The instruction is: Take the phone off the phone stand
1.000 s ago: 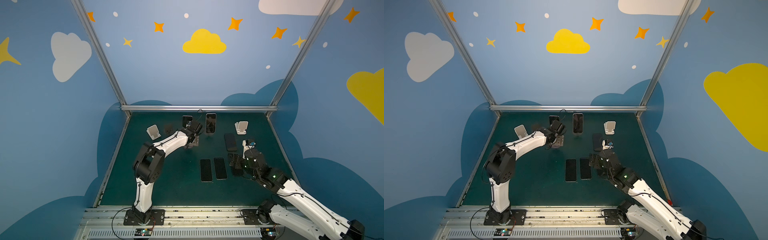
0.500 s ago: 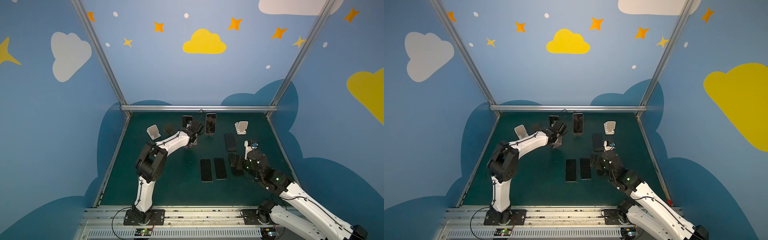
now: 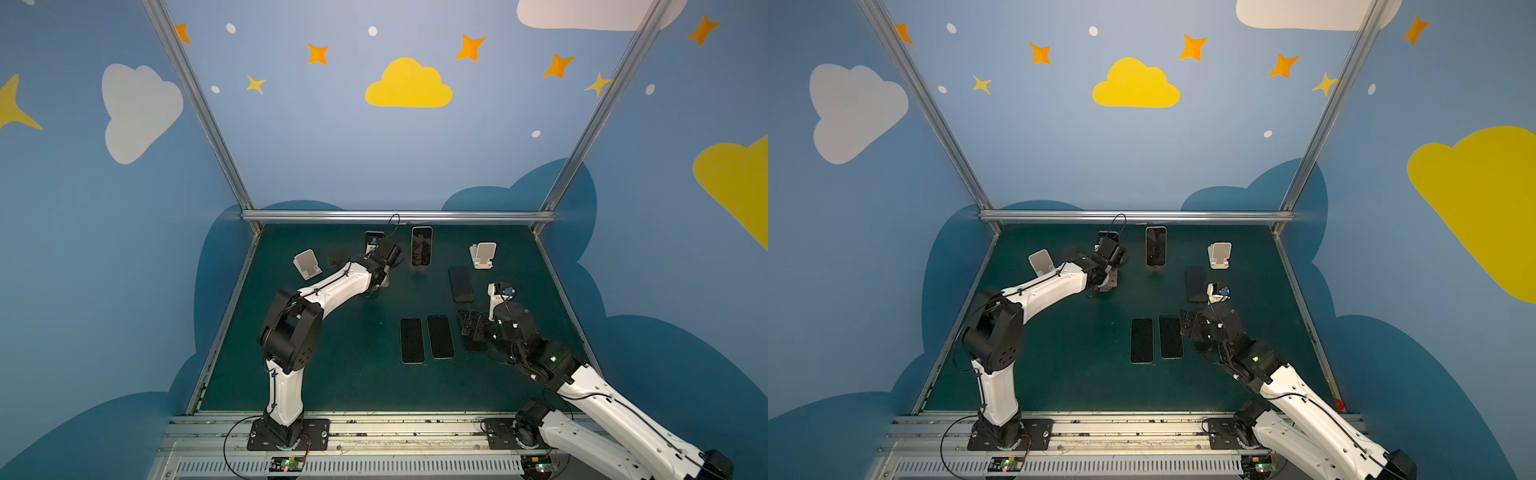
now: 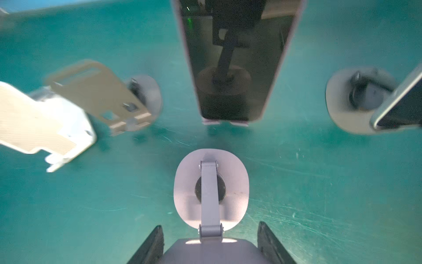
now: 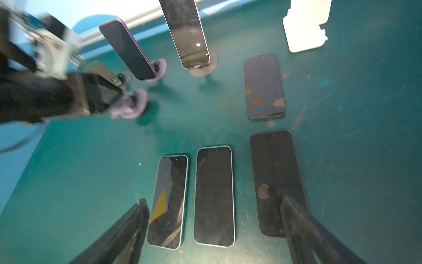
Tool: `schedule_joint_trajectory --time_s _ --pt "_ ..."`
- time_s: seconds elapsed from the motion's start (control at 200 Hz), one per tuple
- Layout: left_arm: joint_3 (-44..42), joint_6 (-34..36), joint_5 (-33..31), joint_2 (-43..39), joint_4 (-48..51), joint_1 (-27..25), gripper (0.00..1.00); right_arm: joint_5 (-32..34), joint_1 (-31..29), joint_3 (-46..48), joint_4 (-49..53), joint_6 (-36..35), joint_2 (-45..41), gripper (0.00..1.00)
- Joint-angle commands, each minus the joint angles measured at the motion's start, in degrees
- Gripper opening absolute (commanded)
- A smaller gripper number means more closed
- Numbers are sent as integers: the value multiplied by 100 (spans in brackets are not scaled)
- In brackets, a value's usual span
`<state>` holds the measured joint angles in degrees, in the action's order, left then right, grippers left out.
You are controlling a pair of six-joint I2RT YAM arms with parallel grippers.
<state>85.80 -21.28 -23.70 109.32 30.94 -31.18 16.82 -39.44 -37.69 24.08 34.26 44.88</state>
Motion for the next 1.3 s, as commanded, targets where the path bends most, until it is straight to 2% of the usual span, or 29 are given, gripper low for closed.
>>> schedule_joint_trajectory --time_s 0.0,0.28,0.591,0.826,0.921,1.016,1.086,1.297 --pt "-101 -145 -82 -294 251 438 51 -81 29 25 -113 19 -32 91" --pt "-619 -571 674 -523 160 1584 51 -160 34 8 -140 2 -91 91" --pt "-460 -401 869 -172 245 2030 51 -119 33 7 -26 2 -223 91" --pt "-483 -400 726 -22 198 2107 53 -109 40 -28 40 -16 -254 91" --pt "-487 -445 725 -24 215 2115 60 -117 35 -45 44 -16 -222 91" --pt "-477 -492 732 -99 262 2116 77 -142 41 -58 32 -16 -183 91" --pt "-468 -538 742 -246 316 2116 84 -160 42 -55 2 -25 -142 91" --pt "-562 -614 989 -1418 249 2018 100 -216 42 -288 -21 -98 109 91"
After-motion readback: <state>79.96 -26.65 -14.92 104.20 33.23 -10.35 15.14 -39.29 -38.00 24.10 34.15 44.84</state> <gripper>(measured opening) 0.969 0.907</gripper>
